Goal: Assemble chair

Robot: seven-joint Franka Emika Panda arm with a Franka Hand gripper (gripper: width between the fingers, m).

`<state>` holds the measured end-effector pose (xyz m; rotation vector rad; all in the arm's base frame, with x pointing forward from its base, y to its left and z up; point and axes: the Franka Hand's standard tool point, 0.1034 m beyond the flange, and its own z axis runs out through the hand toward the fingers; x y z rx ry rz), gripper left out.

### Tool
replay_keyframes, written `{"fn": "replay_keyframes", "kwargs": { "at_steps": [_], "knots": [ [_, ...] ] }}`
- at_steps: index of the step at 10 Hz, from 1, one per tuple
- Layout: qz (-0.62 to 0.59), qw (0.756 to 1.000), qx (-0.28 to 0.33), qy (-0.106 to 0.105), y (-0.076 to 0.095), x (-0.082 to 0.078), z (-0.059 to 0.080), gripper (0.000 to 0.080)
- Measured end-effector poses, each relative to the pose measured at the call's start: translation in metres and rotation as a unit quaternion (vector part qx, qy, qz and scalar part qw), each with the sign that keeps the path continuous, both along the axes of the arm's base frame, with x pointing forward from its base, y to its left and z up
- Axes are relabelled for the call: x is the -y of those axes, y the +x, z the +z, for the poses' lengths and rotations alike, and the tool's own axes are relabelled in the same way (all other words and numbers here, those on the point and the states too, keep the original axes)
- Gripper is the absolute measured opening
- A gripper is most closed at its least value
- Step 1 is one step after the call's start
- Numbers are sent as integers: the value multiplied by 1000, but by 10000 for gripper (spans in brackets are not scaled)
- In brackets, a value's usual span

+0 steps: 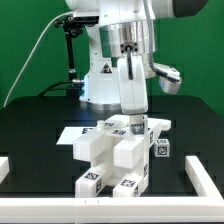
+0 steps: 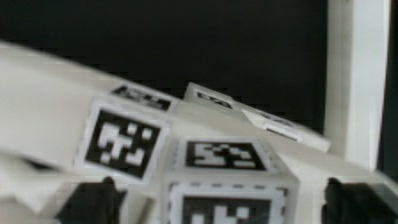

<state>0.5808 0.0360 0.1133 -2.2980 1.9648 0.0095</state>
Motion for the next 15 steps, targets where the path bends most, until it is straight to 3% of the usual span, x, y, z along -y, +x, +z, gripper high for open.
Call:
{"fn": "replay_keyframes", "kwargs": {
  "at_steps": [2, 5, 6, 8, 9, 10, 11, 12, 13, 14, 15],
  "knots": [
    [194, 981, 13, -25, 6, -9, 4, 643],
    [292, 956, 20, -32, 5, -10, 3, 648],
    [355, 934, 23, -40, 5, -8, 3, 649],
    [505, 860, 31, -65, 6, -2, -1, 649],
    [530, 844, 34, -67, 4, -2, -4, 649],
    [512, 856, 33, -66, 5, -3, -4, 535],
    [504, 860, 33, -65, 5, -2, -4, 359],
    [505, 860, 33, -66, 5, -2, -4, 359],
    [484, 872, 32, -63, 5, -3, -4, 282],
    [437, 897, 29, -60, 5, -3, -4, 282],
    [416, 907, 28, -59, 5, -3, -4, 282]
  ]
}}
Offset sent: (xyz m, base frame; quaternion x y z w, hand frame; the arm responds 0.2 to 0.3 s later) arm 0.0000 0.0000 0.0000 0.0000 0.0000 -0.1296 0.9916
